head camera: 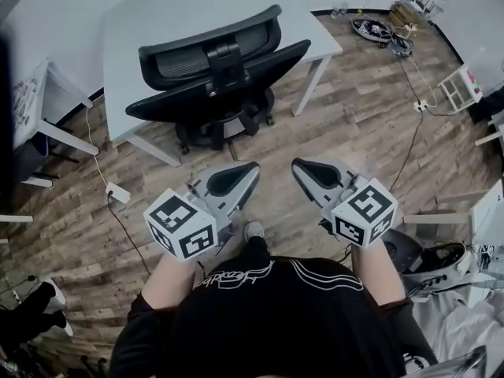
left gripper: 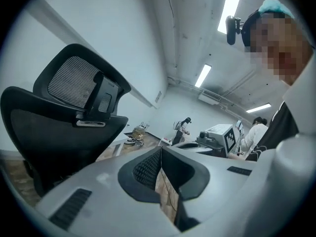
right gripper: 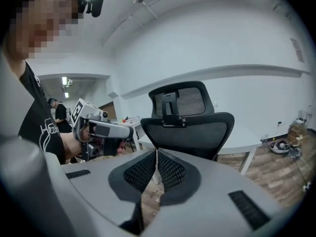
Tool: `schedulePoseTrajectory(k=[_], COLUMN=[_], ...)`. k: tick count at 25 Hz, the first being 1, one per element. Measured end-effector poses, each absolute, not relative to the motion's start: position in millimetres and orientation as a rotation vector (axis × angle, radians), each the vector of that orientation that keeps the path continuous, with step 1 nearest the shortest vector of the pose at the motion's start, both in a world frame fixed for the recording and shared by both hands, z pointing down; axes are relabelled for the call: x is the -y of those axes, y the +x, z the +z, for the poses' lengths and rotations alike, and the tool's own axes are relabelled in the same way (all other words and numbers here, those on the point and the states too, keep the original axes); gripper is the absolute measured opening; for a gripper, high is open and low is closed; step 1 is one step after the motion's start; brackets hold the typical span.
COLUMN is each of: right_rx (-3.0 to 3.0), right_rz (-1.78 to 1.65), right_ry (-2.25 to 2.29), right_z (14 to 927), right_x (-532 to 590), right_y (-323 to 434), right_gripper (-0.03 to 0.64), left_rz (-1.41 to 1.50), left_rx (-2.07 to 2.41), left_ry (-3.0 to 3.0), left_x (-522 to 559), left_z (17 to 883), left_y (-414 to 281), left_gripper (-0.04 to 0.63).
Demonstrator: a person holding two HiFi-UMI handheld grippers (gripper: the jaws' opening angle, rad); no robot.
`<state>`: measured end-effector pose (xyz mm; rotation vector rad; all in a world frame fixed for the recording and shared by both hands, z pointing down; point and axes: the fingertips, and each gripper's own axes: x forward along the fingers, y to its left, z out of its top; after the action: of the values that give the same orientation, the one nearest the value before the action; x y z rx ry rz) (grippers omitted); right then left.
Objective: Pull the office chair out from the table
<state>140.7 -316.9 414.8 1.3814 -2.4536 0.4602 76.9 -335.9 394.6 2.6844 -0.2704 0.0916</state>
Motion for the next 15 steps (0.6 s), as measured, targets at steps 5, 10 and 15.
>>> schedulePoseTrajectory(k=[5,10,15], right_rx=[2.448,2.454,2.488], right_rz=[0.418,0.411,0.370], right_ry=[1.372,1.369,1.302], right_z=[406.0,398.0,391.6], right_x=[361.7,386.8,416.4], right_y=[147.6,152.9,153.1], right_gripper=[0.037,0.038,0.038], left_rz=[0.115,0.104,0.081], left_rx=[0.279,0.326,0.518], left_ry=[2.694,2.706,2.687], left_x=[380.8,405.9,438.1], left_z=[396.6,389.7,388.4], left_y=[73.4,66.3,47.8], left_gripper=[0.008,0.008,0.008])
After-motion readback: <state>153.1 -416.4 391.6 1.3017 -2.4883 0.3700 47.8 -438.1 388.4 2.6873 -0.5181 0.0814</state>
